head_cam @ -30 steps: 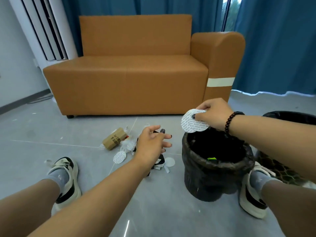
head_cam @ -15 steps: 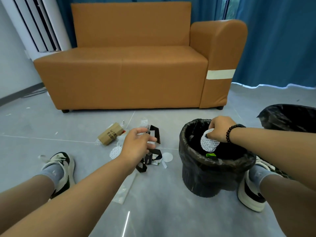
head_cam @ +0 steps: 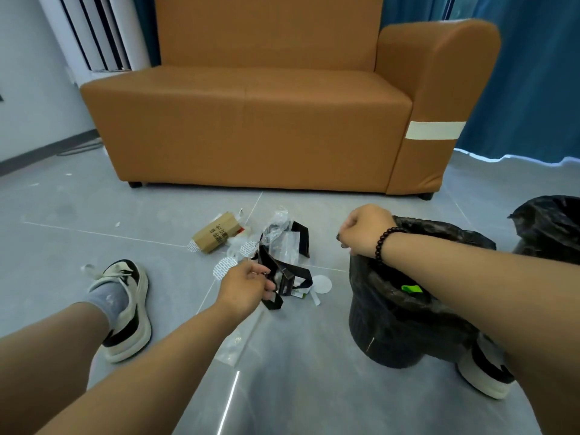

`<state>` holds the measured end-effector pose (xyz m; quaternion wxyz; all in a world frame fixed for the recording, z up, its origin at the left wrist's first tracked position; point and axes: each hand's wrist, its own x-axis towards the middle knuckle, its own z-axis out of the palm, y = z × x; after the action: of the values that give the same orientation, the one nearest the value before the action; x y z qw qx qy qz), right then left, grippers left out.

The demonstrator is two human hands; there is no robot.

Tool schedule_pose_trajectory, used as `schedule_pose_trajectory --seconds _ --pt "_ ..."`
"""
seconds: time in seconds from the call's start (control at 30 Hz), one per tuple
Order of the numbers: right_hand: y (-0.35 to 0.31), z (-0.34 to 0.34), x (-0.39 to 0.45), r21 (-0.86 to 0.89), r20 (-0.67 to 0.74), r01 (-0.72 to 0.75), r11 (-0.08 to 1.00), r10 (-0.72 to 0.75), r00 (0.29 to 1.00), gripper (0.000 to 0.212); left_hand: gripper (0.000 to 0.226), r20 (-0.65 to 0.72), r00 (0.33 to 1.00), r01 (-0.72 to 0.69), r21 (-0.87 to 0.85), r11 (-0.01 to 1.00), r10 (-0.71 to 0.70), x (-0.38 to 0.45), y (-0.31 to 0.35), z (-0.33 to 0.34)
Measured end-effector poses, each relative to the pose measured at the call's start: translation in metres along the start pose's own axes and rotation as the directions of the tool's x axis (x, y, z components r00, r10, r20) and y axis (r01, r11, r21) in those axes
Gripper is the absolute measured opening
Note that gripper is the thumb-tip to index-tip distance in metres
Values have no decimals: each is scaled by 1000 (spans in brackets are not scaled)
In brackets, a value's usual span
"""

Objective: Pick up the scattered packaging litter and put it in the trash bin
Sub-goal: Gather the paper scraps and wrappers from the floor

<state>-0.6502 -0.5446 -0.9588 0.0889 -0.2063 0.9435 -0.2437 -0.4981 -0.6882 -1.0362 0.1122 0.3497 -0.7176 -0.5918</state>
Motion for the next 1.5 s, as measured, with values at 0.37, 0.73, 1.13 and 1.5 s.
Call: schedule_pose_trajectory --seconds 0.37,0.73,1.13,1.5 --pt "-20 114 16 82 186 6 997 -21 982 23 20 -6 995 101 232 967 -103 39 -66 -10" --pt "-31 169 24 414 531 -346 842 85 843 25 38 205 978 -193 952 239 -28 53 -138 -8" --pt "-28 144 1 228 314 151 962 -219 924 19 23 277 960 -278 960 -23 -35 63 -120 -15" --pt "-49 10 -33 -276 475 586 762 -422 772 17 45 484 868 -482 875 -45 110 40 5 -56"
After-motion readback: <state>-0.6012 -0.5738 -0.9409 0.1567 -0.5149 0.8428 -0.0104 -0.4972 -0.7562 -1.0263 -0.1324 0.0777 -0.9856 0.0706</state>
